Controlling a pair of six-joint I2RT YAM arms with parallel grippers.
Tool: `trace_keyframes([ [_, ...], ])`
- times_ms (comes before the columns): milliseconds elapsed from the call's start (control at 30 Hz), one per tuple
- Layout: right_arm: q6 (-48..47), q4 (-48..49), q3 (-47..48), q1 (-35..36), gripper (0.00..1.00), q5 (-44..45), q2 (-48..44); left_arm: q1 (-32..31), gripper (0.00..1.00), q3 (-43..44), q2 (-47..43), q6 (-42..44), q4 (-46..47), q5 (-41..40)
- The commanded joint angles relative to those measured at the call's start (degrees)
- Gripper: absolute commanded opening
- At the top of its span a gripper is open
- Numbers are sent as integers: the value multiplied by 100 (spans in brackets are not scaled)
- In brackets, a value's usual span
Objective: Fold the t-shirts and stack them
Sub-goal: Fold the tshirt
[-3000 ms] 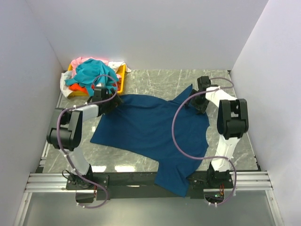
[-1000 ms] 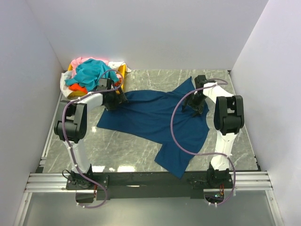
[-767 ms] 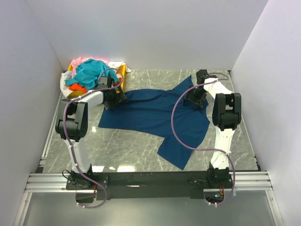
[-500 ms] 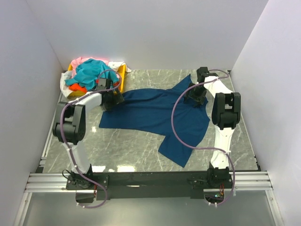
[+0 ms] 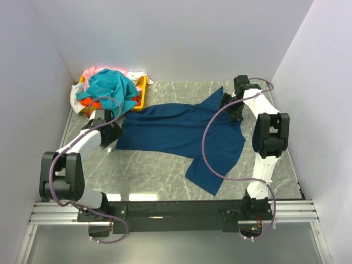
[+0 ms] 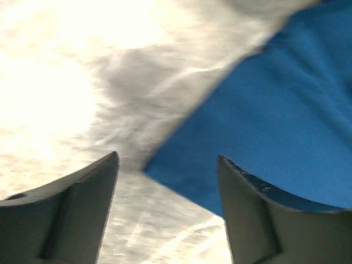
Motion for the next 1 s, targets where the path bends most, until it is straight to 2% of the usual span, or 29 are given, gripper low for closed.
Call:
trace_keyframes([
  [0,73,87,-206,64,75,-102,-535,308,75,-210,34,-15,88,-32],
  [67,65,105,-311,81,75,-93,-667,335,67,-272,69,73,202,13],
  [367,126,210,-672,108,74,-67,-931,335,54,-667,175,118,607,452],
  [967,188,263,-883,204,74,-49,-1054,344,38,-720,324,161,546,707],
])
